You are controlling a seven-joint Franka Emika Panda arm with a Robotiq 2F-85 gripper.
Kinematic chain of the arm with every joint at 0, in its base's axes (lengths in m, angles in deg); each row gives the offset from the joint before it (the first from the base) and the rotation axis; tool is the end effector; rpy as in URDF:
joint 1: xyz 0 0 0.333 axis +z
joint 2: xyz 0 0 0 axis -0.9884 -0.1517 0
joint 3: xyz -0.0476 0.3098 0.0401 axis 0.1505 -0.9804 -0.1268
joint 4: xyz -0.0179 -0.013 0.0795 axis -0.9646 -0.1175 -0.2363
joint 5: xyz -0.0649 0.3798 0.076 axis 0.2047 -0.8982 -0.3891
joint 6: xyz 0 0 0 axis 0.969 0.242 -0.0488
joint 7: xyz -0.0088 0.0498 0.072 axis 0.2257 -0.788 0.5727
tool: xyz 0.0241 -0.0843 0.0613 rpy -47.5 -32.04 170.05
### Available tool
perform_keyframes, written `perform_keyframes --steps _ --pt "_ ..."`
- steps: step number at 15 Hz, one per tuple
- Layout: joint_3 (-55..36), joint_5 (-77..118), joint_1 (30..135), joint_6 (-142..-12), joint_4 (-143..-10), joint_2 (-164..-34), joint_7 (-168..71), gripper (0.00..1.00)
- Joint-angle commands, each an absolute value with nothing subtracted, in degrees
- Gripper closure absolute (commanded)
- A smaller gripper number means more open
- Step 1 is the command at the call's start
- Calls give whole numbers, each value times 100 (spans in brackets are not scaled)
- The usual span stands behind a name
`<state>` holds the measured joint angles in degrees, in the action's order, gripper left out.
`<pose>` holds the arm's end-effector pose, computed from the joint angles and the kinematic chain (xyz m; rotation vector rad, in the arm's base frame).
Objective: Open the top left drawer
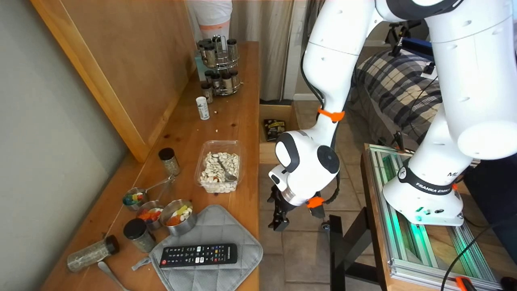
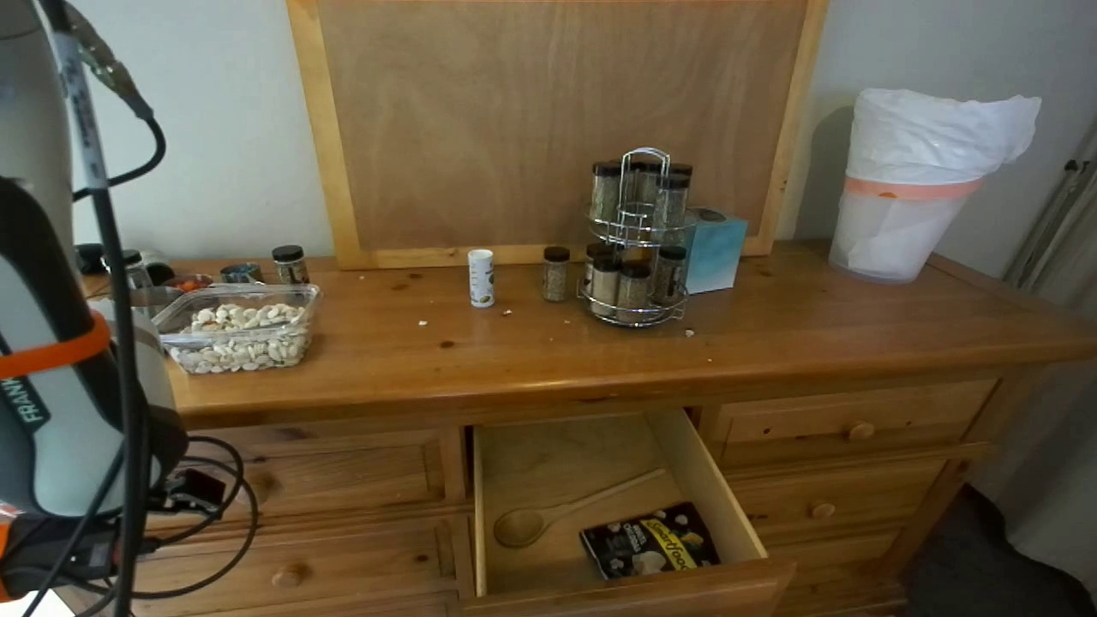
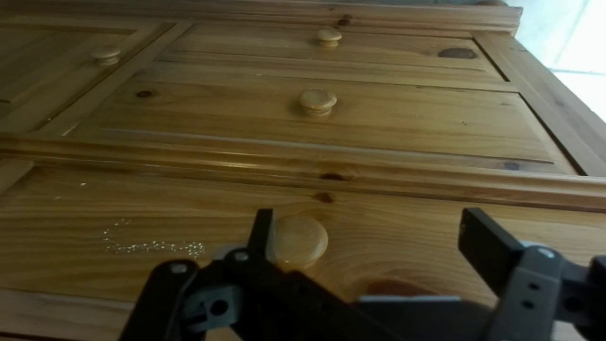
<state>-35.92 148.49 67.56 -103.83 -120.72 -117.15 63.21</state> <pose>0.3745 0.1271 0.0751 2.9959 0.4043 0.5888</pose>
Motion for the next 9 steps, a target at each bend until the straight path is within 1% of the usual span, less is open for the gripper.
perform_keyframes --steps 1,9 --pt "-3527 14972 6728 -10209 -12018 -11886 6373 0" --pt "-3716 16311 6374 -9581 -11749 -12382 7196 0"
